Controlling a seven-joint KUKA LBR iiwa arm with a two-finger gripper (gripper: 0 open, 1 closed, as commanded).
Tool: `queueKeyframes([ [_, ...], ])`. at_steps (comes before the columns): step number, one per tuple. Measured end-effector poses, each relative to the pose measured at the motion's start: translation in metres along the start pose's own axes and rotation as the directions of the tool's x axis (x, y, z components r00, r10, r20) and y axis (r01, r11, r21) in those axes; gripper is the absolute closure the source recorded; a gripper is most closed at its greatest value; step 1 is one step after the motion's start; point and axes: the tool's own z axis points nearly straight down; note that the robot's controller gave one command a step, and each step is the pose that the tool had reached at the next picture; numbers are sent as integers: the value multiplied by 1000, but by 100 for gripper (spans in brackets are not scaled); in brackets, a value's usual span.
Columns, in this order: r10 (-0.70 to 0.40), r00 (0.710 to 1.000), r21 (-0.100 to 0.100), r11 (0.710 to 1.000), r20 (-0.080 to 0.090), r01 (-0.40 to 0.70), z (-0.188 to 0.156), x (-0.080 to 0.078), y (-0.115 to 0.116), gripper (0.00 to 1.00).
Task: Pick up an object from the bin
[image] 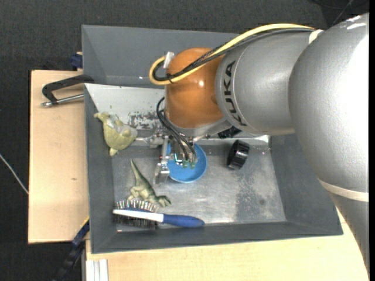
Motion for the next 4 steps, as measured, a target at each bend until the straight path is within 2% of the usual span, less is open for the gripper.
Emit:
queueKeyframes([
  [1, -42, 999, -4, 999, 16, 42, 40, -24, -56, 0],
  [2, 48, 998, -13, 999, 30, -48, 45, -18, -61, 0],
  [3, 63, 997, -17, 998, 34, -62, 47, -17, -62, 0],
  [4, 78, 996, -13, 997, 40, -77, 47, -14, -59, 0],
])
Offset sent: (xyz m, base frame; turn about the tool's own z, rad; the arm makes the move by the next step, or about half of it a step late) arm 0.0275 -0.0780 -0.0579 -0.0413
